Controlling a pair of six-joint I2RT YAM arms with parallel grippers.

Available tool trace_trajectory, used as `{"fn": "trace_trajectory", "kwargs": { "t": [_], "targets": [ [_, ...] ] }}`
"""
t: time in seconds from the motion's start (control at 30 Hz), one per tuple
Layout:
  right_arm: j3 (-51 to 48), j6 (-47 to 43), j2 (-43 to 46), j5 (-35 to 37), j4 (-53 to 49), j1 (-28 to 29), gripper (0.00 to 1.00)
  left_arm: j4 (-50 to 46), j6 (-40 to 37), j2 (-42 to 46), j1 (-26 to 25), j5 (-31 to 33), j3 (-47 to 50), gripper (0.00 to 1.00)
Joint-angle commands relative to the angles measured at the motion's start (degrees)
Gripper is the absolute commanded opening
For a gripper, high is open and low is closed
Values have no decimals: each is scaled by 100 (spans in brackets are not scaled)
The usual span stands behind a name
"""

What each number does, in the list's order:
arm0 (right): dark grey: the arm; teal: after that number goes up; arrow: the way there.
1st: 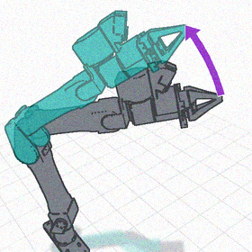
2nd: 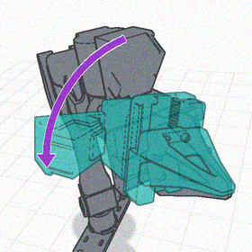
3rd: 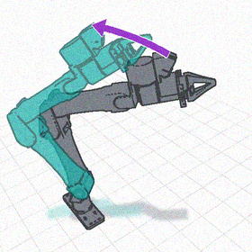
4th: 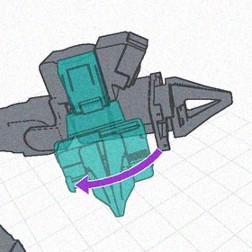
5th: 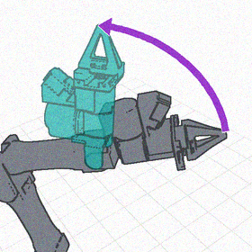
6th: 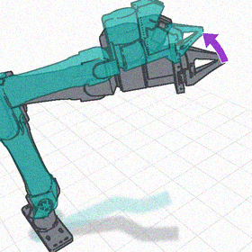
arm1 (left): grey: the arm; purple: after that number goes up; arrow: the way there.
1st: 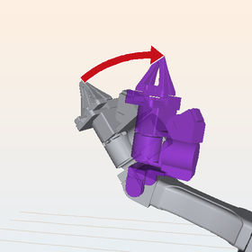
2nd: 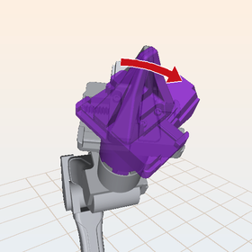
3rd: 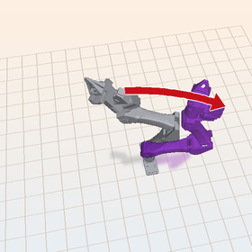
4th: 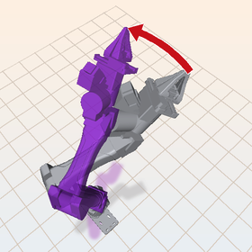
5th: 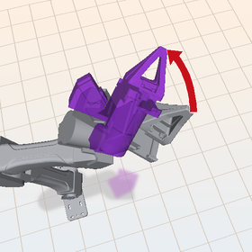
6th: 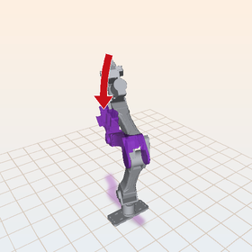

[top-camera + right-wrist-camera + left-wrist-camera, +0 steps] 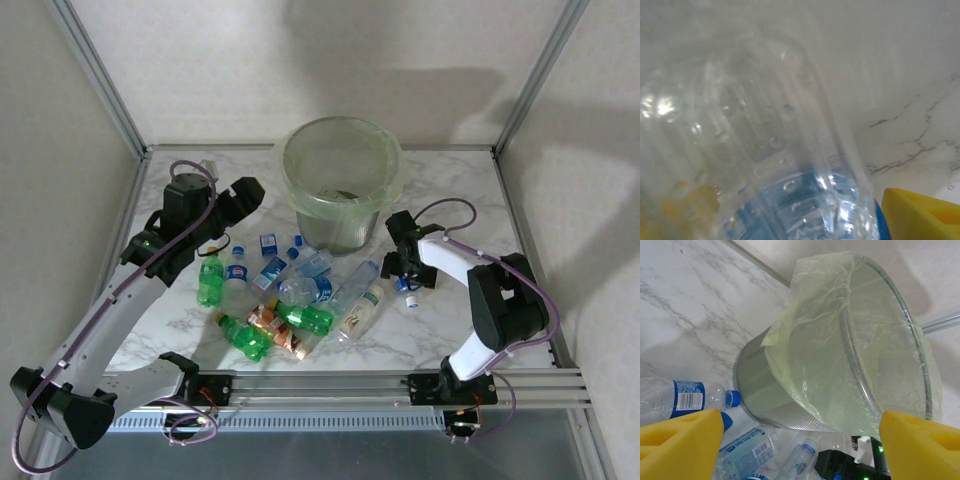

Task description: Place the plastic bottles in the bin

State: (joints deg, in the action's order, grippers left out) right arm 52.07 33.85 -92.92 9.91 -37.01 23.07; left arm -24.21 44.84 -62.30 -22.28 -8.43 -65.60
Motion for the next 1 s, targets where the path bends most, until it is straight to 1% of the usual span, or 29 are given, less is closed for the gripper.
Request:
{"fn": "trace_trajectory", "kwargs": {
  "t": [0.0, 0.1, 0.27, 0.37, 0.47, 0.6, 0.8, 0.97],
  "targets": [
    [-127, 61, -116, -136, 119, -24, 80, 38, 53, 87, 49, -121, -139, 82],
    [-121, 61, -121, -76, 112, -29, 77, -22, 55, 142, 49, -45, -112, 83],
    [-169, 117, 12, 104, 9, -30, 70, 17, 75, 17, 53, -159, -178, 82],
    [-180, 157, 187, 169, -77, -30, 68, 42, 52, 135, 49, -113, -187, 83],
    [-120, 149, 345, 271, -224, -28, 68, 125, 111, 243, 49, -44, 12, 84],
    [-86, 224, 583, 396, -382, -31, 66, 158, 149, 116, 49, -158, 94, 82],
    [117, 420, 1215, 448, -696, -29, 64, 59, -2, 43, 49, -46, -49, 84],
    [714, 603, 2108, 449, -1173, -29, 63, -106, -166, -189, 49, -67, -435, 83]
  ]
}}
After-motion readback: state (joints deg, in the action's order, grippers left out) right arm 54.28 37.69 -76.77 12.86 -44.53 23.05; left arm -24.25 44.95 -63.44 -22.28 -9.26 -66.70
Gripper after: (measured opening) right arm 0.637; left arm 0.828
